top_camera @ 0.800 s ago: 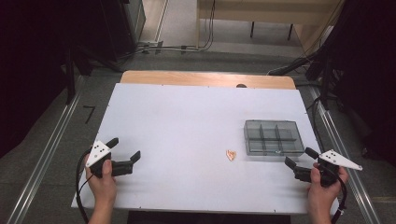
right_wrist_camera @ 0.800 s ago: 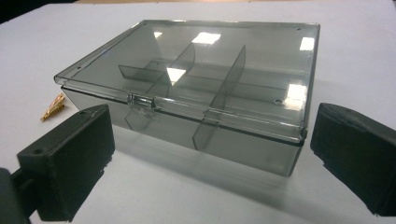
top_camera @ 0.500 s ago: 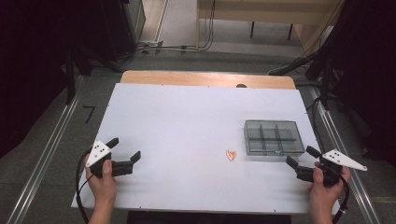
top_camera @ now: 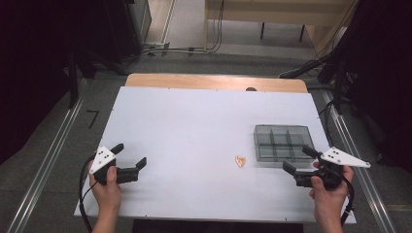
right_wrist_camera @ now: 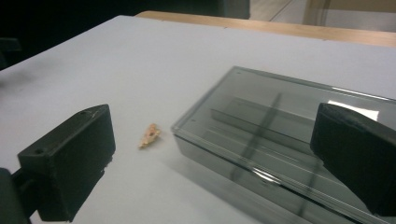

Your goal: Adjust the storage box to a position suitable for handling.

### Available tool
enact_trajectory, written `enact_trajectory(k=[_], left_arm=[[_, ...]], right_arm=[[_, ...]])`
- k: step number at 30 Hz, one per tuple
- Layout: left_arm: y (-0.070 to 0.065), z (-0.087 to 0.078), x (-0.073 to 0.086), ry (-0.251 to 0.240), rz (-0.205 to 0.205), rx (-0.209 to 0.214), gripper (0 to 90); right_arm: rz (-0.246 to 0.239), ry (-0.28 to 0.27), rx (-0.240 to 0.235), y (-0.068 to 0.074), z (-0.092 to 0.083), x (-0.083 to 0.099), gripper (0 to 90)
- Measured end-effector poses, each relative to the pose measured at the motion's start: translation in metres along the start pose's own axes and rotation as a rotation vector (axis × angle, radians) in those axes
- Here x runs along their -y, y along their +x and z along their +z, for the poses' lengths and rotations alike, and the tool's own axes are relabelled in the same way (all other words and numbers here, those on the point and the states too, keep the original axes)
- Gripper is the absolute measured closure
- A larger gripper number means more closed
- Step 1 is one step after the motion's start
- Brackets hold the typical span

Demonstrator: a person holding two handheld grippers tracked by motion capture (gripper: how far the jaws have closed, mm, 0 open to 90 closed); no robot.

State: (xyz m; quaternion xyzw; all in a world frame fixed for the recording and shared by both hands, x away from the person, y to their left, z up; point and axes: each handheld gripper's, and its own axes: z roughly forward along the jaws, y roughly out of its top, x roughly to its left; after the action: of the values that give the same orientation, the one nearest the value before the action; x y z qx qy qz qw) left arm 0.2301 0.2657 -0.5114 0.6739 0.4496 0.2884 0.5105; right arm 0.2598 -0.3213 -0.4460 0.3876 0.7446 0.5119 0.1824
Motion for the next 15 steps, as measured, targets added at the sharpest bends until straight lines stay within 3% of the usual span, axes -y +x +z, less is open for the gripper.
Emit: enact_trajectory(k=[7,15], left_arm=[[0.0,0.0,0.0,0.003,0.001,-0.001,0.0],[-0.001,0.0,0.0,0.005,0.007,0.001,0.0]], right_arm=[[-0.022,0.039,-0.057,0.025,0.02,-0.014,3.1],[-0.04,0.078,-0.082,0.038,0.041,-0.021,6.3]])
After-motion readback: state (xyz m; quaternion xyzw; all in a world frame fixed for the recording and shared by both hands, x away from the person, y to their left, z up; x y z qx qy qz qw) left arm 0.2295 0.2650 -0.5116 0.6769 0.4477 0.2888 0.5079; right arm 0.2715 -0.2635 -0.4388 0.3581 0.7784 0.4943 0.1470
